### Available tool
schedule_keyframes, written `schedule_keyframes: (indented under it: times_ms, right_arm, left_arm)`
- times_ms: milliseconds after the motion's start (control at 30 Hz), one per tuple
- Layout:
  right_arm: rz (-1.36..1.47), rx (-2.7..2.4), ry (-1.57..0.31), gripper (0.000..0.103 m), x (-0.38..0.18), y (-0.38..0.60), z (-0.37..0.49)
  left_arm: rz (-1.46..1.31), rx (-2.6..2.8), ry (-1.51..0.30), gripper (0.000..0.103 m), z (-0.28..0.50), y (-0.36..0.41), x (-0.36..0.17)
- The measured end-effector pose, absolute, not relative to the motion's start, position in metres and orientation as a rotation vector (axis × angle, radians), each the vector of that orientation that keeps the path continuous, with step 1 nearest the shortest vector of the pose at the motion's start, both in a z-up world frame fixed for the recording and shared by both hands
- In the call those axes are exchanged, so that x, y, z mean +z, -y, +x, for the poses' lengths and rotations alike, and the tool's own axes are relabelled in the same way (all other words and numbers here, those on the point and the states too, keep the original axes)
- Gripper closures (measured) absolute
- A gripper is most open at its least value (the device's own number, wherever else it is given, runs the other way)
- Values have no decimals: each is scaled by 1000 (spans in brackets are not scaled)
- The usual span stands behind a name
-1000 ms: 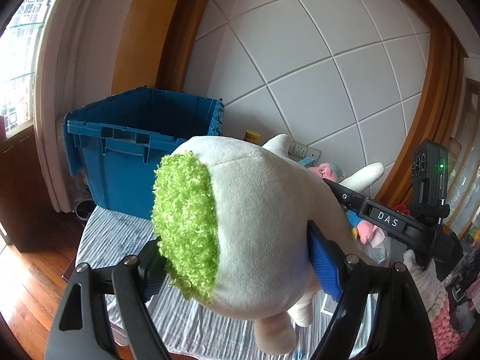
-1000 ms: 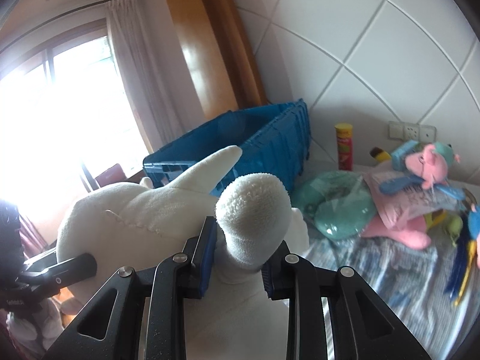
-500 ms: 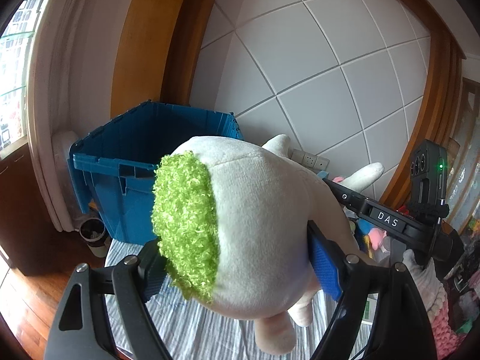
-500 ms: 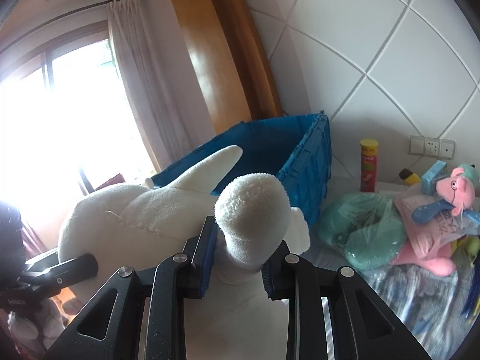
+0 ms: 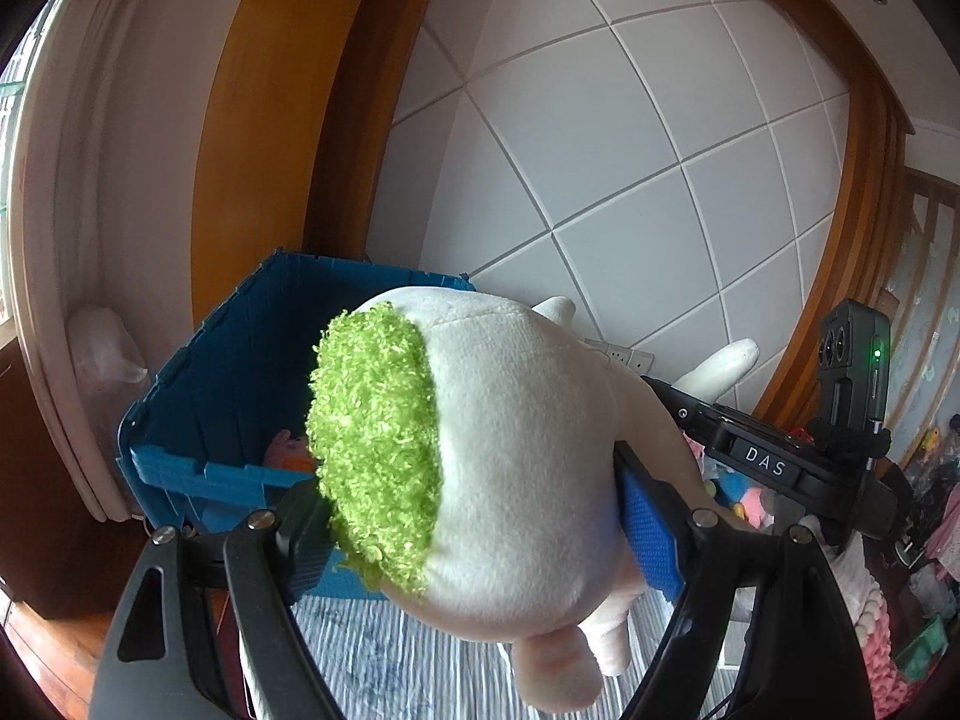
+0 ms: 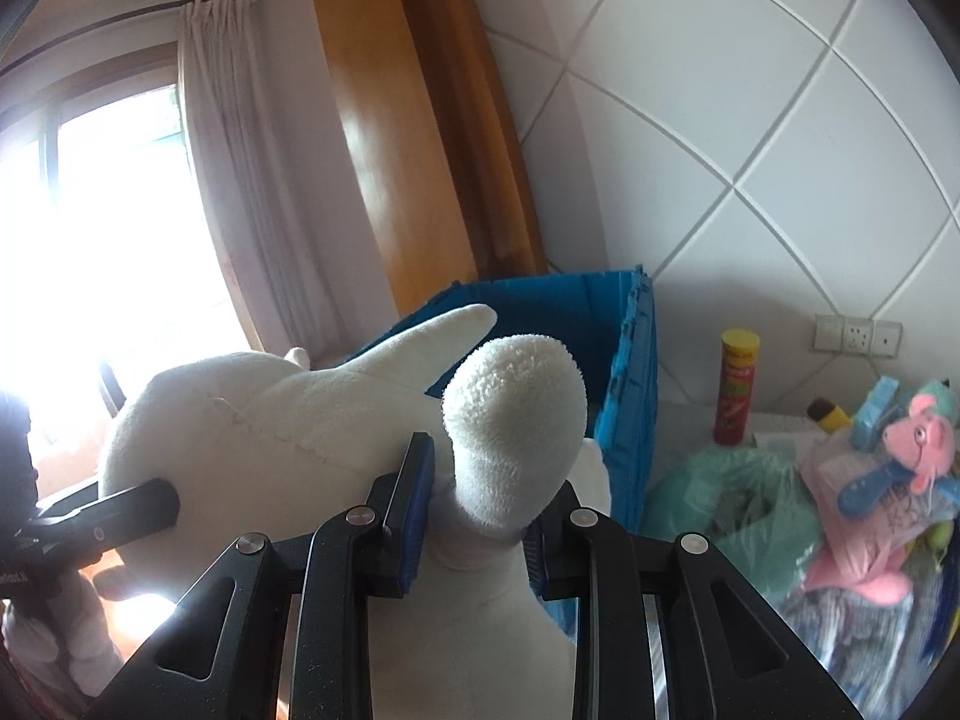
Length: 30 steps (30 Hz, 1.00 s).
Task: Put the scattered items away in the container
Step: 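Carry the white plush with both tools over the blue crate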
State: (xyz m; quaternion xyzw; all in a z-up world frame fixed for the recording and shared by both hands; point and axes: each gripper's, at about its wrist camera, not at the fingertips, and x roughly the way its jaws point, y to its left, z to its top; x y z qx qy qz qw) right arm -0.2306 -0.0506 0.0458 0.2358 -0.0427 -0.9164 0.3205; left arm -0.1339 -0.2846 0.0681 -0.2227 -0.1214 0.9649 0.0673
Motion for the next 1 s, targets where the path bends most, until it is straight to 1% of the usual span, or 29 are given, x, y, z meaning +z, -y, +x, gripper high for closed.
schedule_keyframes:
  times_ms: [200, 367, 567, 767, 1000]
  right_arm:
    - [583, -2388, 89, 77, 67, 74, -281]
    - [568, -2371, 76, 77, 80, 94, -324]
    - [668, -2351, 110, 77, 60, 123, -374]
    - [767, -2327, 144, 77, 40, 152, -425]
    - [914, -2288, 199, 77, -2, 192, -473]
  left_arm:
    - [-621, 2947, 378, 22, -179, 307, 87]
    - [-636, 2952, 394, 21, -221, 328, 93]
    - [-711, 2921, 391, 21, -279, 358, 81]
    - [-857, 2869, 396, 21, -329, 397, 50]
    - [-997, 2849, 358, 21, -376, 427, 26]
